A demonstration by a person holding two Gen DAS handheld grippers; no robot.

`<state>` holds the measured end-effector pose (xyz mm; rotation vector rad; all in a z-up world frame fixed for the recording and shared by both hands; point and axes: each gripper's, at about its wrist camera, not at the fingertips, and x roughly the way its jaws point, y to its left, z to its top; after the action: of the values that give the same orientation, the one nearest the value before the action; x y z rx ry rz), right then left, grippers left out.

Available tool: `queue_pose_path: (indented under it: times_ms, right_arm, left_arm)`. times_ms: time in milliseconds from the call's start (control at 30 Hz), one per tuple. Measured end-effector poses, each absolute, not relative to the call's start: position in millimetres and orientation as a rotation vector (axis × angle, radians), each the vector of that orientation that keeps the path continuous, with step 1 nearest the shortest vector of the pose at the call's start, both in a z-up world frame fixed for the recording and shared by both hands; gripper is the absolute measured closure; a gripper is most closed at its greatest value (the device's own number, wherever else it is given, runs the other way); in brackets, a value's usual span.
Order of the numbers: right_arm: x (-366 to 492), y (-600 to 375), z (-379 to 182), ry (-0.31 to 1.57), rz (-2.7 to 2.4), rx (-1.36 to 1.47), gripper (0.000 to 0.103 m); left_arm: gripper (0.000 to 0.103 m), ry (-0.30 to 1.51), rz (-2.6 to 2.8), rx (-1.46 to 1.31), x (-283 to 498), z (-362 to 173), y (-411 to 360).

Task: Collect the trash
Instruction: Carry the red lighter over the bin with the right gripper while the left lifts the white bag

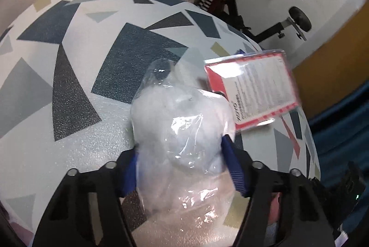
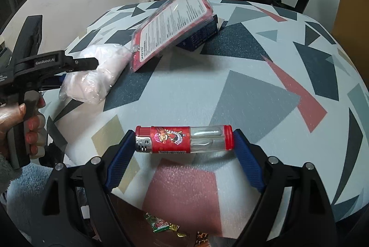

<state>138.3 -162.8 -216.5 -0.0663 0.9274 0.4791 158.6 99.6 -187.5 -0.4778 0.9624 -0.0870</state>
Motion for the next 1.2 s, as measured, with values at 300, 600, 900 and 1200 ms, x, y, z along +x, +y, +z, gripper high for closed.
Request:
queue_pose_path:
  times_ms: [300,600,900,1200]
  right_arm:
    - [117.2,-162.0,-207.0,0.902,0.519,-0.068,0.020]
    - [84.6,-166.2,-194.2,0.883,0.534,-0.081,0.020]
    - [48.9,-175.0,-187.5,0.867,0.555,-0.084,0.020]
    - [29.6,-179.6,-187.6,0.870,0.566,-0.073,0.020]
  left_arm:
    - [0.045,0.962,-0.149,-0.371,114.6,-170.9,89.7]
    - [0.045,0.949,-0.237,-0.230,44.4,-153.1,62.4]
    - [0.045,1.005,-0.328,-0.170,-17.9,-177.3,29.2]
    - [0.041,1.078,-0.399,-0.169,-31.7,-204.6,5.6]
